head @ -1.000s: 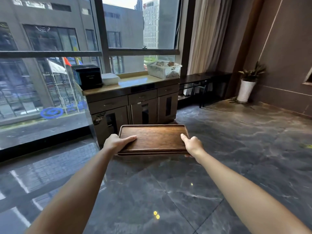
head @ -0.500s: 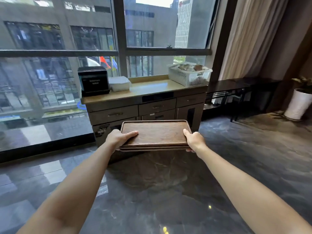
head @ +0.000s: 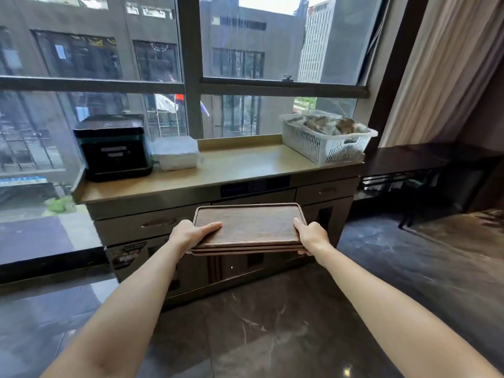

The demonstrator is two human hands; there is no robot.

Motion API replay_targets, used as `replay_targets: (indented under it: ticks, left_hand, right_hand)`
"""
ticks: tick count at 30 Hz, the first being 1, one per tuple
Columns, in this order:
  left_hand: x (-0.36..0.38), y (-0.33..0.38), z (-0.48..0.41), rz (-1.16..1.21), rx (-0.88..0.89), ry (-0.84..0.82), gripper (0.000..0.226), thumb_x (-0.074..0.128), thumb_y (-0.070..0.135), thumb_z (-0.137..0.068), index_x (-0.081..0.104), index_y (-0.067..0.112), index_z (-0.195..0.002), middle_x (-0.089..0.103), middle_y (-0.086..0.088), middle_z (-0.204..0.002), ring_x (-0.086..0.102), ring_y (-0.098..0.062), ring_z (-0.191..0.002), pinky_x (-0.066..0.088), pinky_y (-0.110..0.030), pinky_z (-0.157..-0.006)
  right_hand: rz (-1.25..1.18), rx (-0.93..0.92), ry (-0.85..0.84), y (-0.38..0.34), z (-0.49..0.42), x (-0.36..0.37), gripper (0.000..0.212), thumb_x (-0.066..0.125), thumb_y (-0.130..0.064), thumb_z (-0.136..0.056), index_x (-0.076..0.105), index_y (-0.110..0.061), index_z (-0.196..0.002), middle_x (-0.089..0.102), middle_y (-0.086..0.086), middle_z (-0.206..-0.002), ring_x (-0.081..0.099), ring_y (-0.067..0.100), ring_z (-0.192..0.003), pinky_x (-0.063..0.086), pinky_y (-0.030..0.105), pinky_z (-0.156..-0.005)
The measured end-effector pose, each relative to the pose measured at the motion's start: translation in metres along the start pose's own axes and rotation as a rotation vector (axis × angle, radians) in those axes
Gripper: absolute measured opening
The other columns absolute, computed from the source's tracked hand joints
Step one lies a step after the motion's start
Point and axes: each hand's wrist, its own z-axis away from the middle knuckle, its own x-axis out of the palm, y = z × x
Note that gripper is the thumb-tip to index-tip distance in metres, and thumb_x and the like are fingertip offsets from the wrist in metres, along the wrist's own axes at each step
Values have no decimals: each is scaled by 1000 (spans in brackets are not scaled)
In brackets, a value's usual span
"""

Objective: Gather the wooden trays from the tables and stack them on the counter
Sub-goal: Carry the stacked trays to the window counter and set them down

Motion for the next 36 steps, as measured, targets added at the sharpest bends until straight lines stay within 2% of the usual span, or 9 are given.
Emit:
replay_targets:
  ticks: [7, 15, 17, 20, 22, 24, 26, 31, 36]
  left_hand:
    - [33, 78, -145, 4, -24, 25, 78, 67, 63, -67, 65, -3, -108, 67, -19, -113, 62, -34, -103, 50, -34, -82]
    - [83, 146, -293, 51, -76, 102, 74, 68, 61, -69, 65, 1, -112, 67, -14, -114, 60, -32, -108, 49, -36, -91]
    - [88, 167, -326, 84, -83, 123, 72, 68, 60, -70, 65, 4, -115, 67, -12, -118, 60, -31, -110, 47, -34, -96]
    - [88, 193, -377, 104, -91, 170, 67, 68, 55, -74, 64, 3, -115, 66, -14, -118, 59, -32, -111, 45, -33, -96]
    - [88, 207, -410, 123, -97, 193, 61, 69, 52, -74, 65, 4, -112, 67, -15, -113, 62, -31, -105, 48, -33, -89]
    - [89, 215, -444, 139, -98, 186, 57, 70, 49, -75, 65, 5, -110, 68, -14, -102, 64, -29, -92, 51, -31, -71]
    - [91, 218, -481, 138, -118, 168, 54, 70, 49, -75, 65, 5, -106, 66, -9, -87, 61, -24, -75, 47, -28, -54]
    - [91, 219, -590, 60, -157, 163, 69, 69, 63, -66, 67, 6, -104, 72, -14, -98, 69, -31, -89, 56, -37, -75]
    - [86, 222, -692, 69, -189, 125, 71, 69, 62, -66, 66, 2, -103, 71, -14, -95, 69, -33, -87, 56, -38, -72]
  right_hand:
    - [-11, -13, -51, -40, -172, -5, 48, 40, -41, -96, 56, 1, -112, 57, 10, -96, 55, 17, -53, 32, 10, -23]
    - [31, -71, -151, -75, -374, 2, 39, 42, -38, -95, 50, -9, -69, 56, 10, -90, 54, 19, -55, 41, 14, -30]
    - [26, -93, -176, -94, -420, 3, 39, 43, -40, -93, 55, -5, -82, 55, 9, -90, 54, 19, -54, 55, 23, -49]
    - [8, -106, -184, -121, -481, 13, 46, 44, -45, -91, 58, -2, -104, 56, 8, -89, 58, 20, -58, 59, 42, -76]
    - [38, -123, -190, -134, -519, 23, 46, 44, -45, -92, 60, -2, -95, 56, 7, -79, 60, 25, -66, 57, 39, -70]
    - [84, -145, -201, -146, -554, 34, 42, 42, -42, -93, 57, -6, -78, 53, 3, -65, 57, 22, -57, 49, 26, -48]
    - [101, -151, -212, -155, -590, 48, 42, 42, -42, -93, 57, -6, -77, 54, 3, -60, 55, 19, -48, 41, 23, -37]
    - [117, -115, -218, -175, -679, 94, 44, 41, -42, -92, 61, -3, -87, 60, 10, -68, 54, 19, -46, 37, 27, -44]
    - [198, -102, -215, -212, -763, 138, 45, 40, -40, -93, 50, -7, -65, 54, 7, -56, 53, 19, -44, 39, 28, -45]
